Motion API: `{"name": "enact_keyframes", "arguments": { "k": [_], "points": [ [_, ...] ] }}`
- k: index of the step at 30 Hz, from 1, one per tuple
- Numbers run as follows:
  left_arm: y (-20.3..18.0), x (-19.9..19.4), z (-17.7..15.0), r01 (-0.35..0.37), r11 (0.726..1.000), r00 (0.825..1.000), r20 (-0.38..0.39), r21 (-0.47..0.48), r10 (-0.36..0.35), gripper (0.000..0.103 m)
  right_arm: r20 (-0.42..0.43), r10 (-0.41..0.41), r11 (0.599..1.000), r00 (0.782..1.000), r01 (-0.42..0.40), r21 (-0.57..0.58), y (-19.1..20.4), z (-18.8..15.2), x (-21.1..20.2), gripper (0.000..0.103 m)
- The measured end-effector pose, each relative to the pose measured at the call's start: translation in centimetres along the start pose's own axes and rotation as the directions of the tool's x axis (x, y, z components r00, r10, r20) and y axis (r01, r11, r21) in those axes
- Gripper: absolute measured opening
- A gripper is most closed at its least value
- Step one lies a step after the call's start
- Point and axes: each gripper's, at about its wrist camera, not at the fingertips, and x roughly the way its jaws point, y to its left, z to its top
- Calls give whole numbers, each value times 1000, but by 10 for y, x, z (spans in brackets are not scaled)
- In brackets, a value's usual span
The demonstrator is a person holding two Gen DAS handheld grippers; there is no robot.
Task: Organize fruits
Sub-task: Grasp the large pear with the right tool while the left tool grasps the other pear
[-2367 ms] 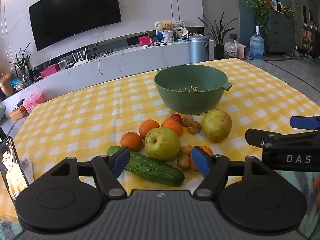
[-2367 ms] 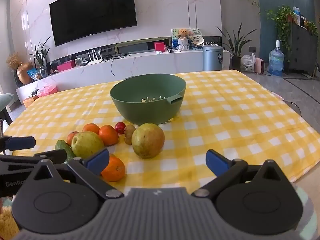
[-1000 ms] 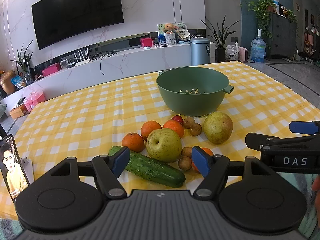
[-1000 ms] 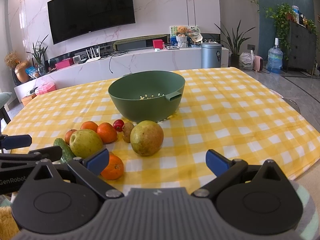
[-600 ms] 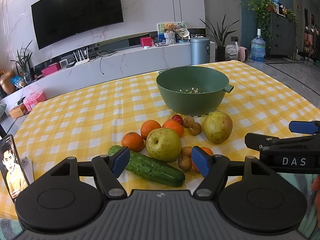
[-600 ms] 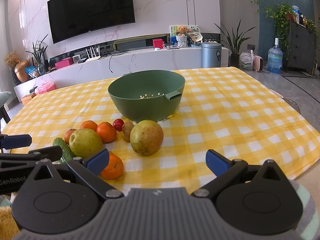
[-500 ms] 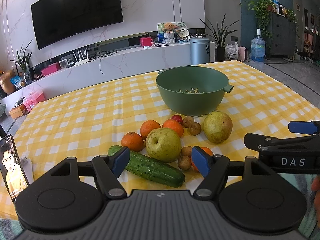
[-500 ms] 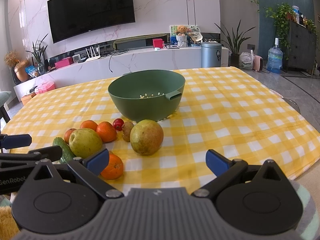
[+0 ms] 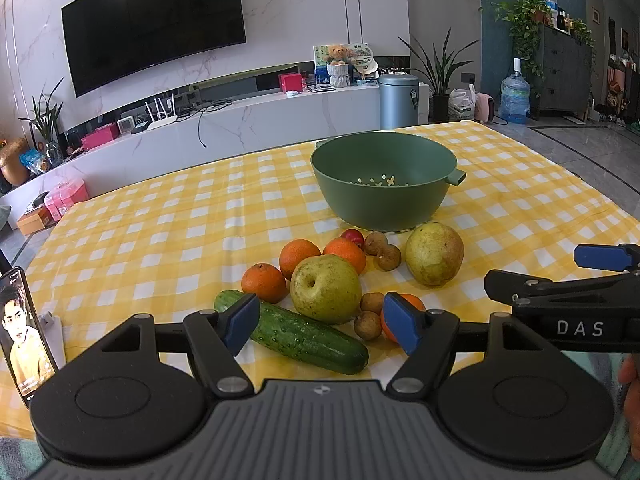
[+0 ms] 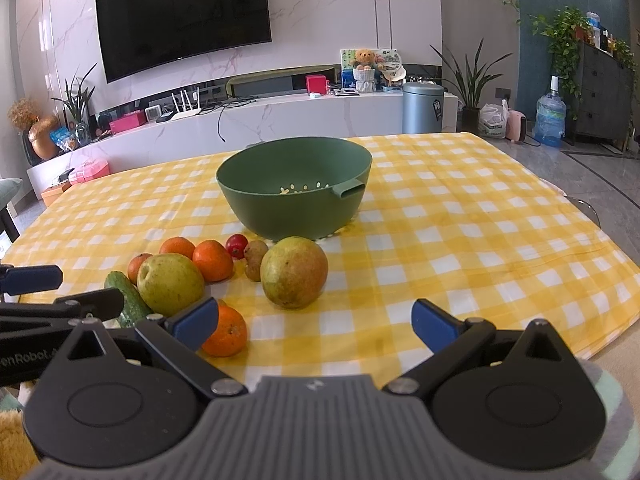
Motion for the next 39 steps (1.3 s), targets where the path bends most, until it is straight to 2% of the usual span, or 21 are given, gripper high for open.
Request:
{"name": "enact_keyframes", "arguments": {
  "k": [15, 18, 21, 24, 26, 30, 33, 39],
  "points": [
    [1, -3, 0, 24, 1000, 1000, -3, -3, -24, 83, -7, 14, 1000, 1000, -14, 15, -1, 0, 1, 99],
    [3, -2, 2, 31, 999, 1000, -5, -19, -31, 69, -23, 39, 998, 999, -38, 48, -5, 2, 5, 97],
    [5, 1, 7, 40, 999, 999, -11, -35, -41, 54, -55, 67, 995, 996, -63, 74, -7, 6, 12, 85],
    [9, 9, 13, 48, 998, 998, -42, -27, -50, 54, -78, 99, 992, 992, -91, 91, -5, 11, 21, 76],
    [12, 16, 17, 65, 998, 996, -56, -21, -66, 54, -82, 110, 991, 991, -103, 81, -1, 14, 27, 73],
    [16, 32, 26, 136, 991, 988, -70, 18, -134, 76, -86, 139, 989, 987, -135, 52, 5, 25, 42, 71],
    [23, 49, 31, 133, 991, 988, -84, 0, -132, 84, -95, 107, 994, 990, -104, 32, 10, 34, 58, 71],
    [39, 77, 23, 136, 987, 980, -135, -88, -147, 85, -119, 77, 995, 990, -69, 66, 8, 42, 90, 71]
  ]
}}
